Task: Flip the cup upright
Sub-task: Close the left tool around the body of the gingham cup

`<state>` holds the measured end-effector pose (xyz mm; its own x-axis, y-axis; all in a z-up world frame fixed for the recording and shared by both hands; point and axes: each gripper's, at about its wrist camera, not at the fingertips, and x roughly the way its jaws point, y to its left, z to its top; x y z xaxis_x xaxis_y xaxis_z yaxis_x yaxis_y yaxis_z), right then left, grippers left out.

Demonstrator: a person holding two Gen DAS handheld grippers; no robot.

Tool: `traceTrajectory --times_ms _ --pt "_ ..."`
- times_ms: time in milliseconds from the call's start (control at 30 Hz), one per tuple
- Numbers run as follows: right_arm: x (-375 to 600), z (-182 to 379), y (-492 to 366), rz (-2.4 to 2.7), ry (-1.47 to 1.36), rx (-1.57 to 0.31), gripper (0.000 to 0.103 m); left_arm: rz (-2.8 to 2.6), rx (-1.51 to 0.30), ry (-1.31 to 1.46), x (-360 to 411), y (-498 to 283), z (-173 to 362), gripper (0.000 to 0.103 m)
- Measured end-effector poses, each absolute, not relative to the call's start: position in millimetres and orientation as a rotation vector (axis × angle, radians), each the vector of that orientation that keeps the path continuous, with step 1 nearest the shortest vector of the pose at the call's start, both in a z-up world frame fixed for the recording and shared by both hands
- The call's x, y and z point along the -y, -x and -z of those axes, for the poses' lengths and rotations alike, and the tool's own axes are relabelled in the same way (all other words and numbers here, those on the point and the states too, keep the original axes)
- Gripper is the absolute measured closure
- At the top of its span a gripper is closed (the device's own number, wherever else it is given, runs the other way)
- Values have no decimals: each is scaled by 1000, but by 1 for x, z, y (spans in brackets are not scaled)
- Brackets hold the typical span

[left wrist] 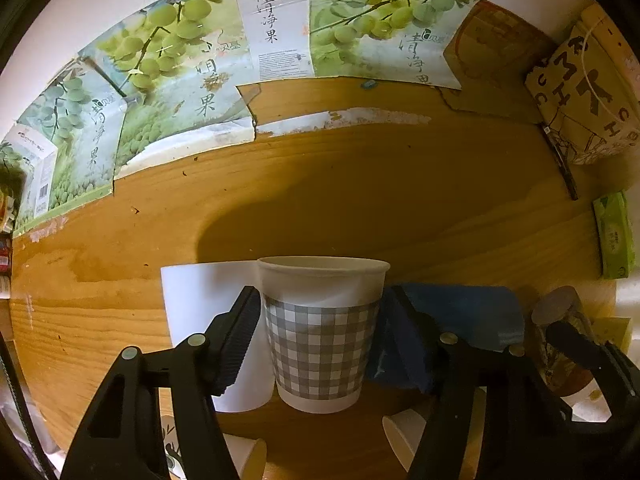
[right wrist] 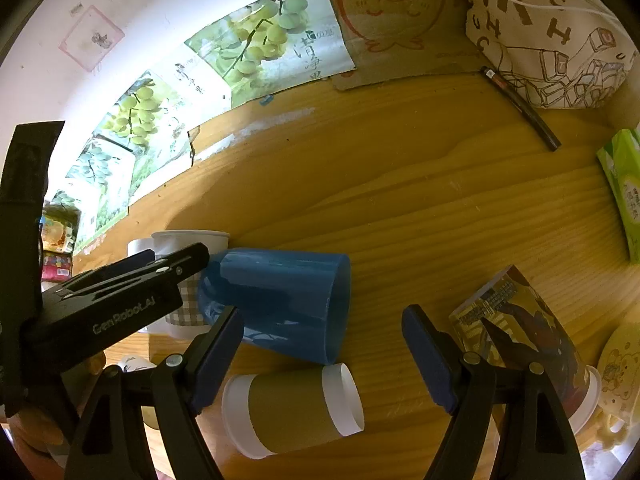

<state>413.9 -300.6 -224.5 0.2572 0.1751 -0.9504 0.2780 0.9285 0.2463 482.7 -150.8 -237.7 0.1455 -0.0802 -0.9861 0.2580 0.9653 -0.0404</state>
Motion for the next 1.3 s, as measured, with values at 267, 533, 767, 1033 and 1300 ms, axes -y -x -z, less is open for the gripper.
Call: traceTrajectory --times_ms 267,533,767,1033,1300 --pt "304 224 -411 70 -414 -1319 21 244 -1424 -156 153 -486 243 36" --pt "304 223 -410 59 -410 -1321 21 248 -1407 -157 155 -485 244 37" --pt "301 222 -410 52 -410 -1321 21 263 -1405 -153 153 -488 241 42" --pt "300 222 -410 46 -404 -1321 21 289 -1399 -144 150 -491 233 44" --pt "297 217 -409 42 -397 -1316 21 306 -1361 -154 150 -491 212 44"
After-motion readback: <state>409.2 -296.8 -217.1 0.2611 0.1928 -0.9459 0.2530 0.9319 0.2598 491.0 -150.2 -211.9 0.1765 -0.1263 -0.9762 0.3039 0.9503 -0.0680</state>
